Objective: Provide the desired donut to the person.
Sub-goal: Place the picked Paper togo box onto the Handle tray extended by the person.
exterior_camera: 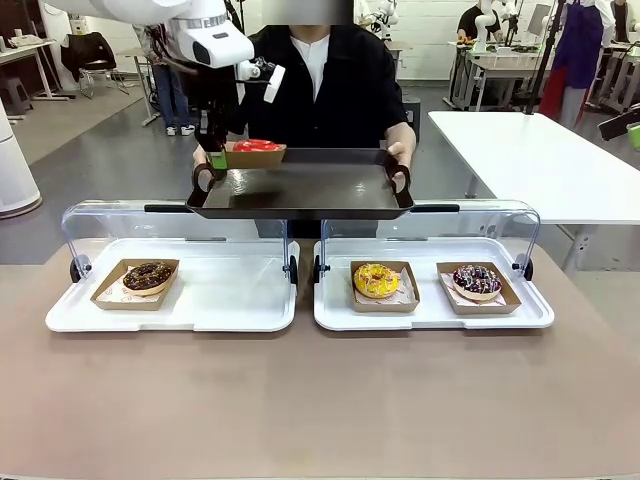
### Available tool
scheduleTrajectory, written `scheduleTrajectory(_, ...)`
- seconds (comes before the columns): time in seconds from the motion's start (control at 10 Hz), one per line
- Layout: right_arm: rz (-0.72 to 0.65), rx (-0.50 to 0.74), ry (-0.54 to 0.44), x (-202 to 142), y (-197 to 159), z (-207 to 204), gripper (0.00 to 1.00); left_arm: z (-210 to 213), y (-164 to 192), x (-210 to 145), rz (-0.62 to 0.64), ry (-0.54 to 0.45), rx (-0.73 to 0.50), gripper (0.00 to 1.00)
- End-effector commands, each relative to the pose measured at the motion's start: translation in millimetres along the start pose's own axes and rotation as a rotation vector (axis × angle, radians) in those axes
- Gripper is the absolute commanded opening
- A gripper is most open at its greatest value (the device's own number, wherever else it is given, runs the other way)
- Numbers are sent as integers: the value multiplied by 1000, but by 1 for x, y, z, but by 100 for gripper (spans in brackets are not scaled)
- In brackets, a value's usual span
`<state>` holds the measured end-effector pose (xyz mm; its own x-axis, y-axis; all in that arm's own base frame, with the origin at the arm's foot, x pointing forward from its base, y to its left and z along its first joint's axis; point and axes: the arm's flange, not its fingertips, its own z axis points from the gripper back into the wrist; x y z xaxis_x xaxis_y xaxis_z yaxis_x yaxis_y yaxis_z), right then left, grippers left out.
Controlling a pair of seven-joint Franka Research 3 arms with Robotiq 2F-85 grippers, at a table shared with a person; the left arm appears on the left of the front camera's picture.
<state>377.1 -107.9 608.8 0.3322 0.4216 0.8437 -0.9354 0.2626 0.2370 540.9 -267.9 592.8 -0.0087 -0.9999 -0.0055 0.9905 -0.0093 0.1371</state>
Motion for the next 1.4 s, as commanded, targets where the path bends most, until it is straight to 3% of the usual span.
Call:
scheduleTrajectory(0.0, 8, 7, -11, 1, 0, 0, 100, 1, 11, 1, 33, 24, -31, 2)
scheduleTrajectory(0.5, 8, 7, -11, 1, 0, 0, 100, -19, 24, -3, 24, -14, -142, 2)
scheduleTrajectory(0.9, 8, 7, -11, 1, 0, 0, 100, -19, 26, -5, -5, -39, -152, 2)
scheduleTrajectory(1.0, 8, 7, -11, 1, 0, 0, 100, -18, 26, -5, -10, -50, -155, 62)
scheduleTrajectory(1.1, 8, 7, -11, 1, 0, 0, 100, -17, 25, -5, -13, -54, -153, 62)
scheduleTrajectory(1.2, 8, 7, -11, 1, 0, 0, 100, -15, 24, -5, -17, -54, -149, 100)
scheduleTrajectory(1.3, 8, 7, -11, 1, 0, 0, 100, -13, 24, -6, -17, -51, -143, 65)
